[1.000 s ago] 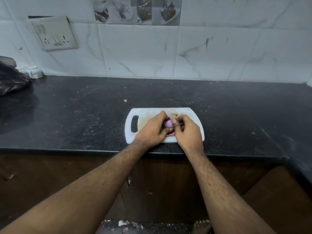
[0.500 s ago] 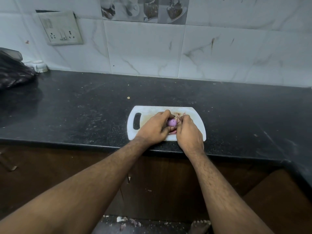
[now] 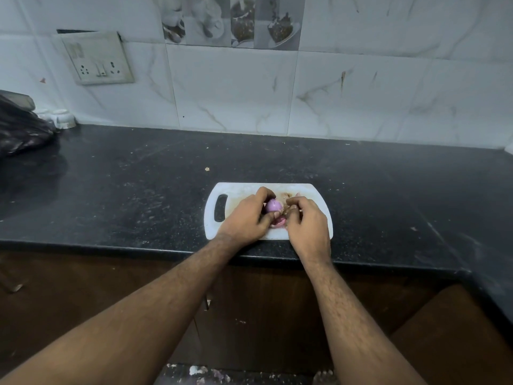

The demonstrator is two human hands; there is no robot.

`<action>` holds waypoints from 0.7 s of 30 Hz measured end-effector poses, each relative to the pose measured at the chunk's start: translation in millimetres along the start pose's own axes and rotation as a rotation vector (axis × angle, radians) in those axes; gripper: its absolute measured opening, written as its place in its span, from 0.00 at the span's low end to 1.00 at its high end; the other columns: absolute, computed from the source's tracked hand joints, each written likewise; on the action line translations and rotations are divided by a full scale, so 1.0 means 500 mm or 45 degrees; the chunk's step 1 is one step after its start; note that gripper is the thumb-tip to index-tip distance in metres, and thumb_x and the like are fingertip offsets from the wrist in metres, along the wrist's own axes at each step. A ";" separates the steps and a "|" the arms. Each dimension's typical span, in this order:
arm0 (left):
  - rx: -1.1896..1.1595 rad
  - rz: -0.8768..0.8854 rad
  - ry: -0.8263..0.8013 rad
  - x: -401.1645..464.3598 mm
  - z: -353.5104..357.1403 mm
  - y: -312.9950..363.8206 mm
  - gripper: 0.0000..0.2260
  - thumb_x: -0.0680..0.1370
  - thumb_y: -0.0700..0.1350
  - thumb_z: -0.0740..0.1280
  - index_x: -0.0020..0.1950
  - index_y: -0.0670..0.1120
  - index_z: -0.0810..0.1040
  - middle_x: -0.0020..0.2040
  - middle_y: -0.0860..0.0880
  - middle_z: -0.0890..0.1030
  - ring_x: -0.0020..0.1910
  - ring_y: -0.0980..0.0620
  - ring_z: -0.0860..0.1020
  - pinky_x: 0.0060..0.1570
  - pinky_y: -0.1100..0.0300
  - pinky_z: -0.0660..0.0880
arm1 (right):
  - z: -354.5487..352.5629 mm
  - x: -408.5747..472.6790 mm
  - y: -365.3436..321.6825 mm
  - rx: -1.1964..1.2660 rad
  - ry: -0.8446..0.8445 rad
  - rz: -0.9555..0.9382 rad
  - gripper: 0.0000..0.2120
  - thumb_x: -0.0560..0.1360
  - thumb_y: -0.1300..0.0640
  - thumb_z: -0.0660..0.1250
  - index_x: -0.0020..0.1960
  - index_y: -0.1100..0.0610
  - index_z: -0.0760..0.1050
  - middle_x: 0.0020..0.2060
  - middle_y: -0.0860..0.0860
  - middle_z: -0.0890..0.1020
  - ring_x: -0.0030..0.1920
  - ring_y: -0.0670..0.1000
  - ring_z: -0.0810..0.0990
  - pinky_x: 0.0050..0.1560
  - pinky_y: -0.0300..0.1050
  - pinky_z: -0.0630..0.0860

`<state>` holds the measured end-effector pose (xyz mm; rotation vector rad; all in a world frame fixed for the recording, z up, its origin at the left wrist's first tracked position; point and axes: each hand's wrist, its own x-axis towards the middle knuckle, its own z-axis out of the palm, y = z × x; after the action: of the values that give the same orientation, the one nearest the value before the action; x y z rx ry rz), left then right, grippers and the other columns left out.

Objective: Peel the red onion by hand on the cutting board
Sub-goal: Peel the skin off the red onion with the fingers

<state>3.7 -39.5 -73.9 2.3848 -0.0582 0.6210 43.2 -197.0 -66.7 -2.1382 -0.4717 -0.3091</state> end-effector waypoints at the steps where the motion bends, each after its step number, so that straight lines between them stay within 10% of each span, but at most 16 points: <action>1: 0.010 -0.001 -0.001 0.000 0.000 0.000 0.16 0.81 0.45 0.69 0.67 0.44 0.72 0.57 0.46 0.83 0.53 0.49 0.81 0.54 0.54 0.77 | 0.000 0.001 0.002 0.018 -0.030 -0.022 0.08 0.82 0.56 0.65 0.59 0.52 0.80 0.51 0.43 0.82 0.50 0.45 0.81 0.49 0.41 0.76; 21: -0.084 -0.069 -0.014 0.001 -0.005 0.003 0.13 0.79 0.49 0.73 0.59 0.46 0.76 0.49 0.52 0.84 0.45 0.59 0.80 0.45 0.71 0.73 | 0.000 0.008 0.018 0.114 -0.036 0.074 0.09 0.78 0.51 0.73 0.56 0.53 0.85 0.43 0.43 0.87 0.44 0.41 0.84 0.48 0.42 0.83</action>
<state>2.7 -39.2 -71.4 2.3186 -0.0180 0.5720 50.5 -201.0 -71.6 -2.0670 -0.4314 -0.2212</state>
